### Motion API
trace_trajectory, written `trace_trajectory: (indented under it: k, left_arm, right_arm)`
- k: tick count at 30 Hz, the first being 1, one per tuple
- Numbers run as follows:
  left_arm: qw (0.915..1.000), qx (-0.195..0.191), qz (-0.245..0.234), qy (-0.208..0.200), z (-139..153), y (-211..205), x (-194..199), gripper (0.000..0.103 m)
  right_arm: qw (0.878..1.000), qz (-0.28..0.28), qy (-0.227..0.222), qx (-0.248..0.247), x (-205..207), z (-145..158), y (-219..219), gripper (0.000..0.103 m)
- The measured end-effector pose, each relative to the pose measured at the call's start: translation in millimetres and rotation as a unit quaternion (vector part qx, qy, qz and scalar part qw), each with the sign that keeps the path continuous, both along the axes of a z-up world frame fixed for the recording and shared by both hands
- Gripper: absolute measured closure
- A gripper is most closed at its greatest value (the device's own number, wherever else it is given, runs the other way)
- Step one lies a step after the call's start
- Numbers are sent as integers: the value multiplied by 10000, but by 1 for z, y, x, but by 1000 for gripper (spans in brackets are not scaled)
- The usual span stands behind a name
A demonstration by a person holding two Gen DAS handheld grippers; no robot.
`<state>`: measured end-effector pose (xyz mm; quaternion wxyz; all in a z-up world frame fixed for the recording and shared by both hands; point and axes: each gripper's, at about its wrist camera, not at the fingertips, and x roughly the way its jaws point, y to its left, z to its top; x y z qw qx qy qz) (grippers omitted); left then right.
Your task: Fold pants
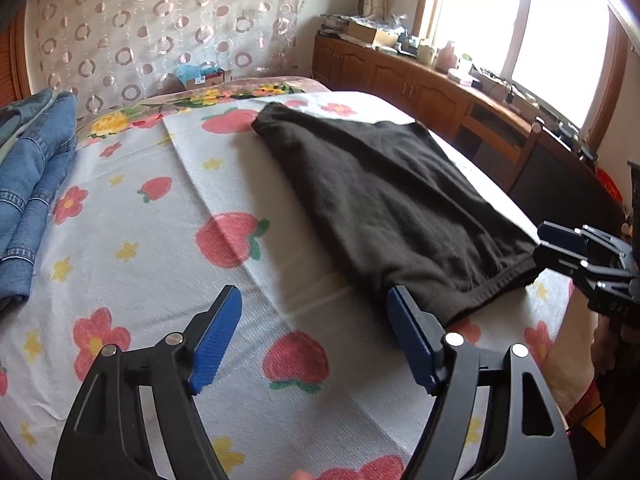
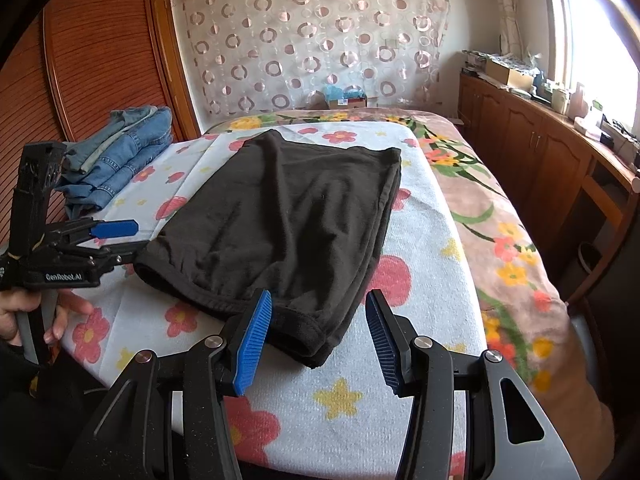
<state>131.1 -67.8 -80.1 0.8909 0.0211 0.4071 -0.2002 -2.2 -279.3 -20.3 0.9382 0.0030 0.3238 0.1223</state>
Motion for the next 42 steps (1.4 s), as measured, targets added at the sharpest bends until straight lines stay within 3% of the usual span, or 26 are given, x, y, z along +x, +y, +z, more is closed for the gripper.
trace_trajectory:
  k: [12,26,37,41,42]
  left_arm:
    - [9998,48,-182,44,-3,-15,1,27]
    - [9988,401,-260,61,-17,-28,-2,27]
    - [9989,398,-220,82,-17,-27,-3,27]
    - [9992,272,-269,150,-16,-28,-6,29]
    - [9992,219,-298,171,-16,-28,-7,34]
  right_arm:
    - [9997,-221,-16,43,5,-7,-4,57]
    - [9991,-180,345,139,12,-18,-6,58]
    - [9988,62,372,303,13,-21,-3,87]
    - [9989,60,356,306,13,-22,-3,88]
    - [9989,59,354,313,13,-22,-2,88]
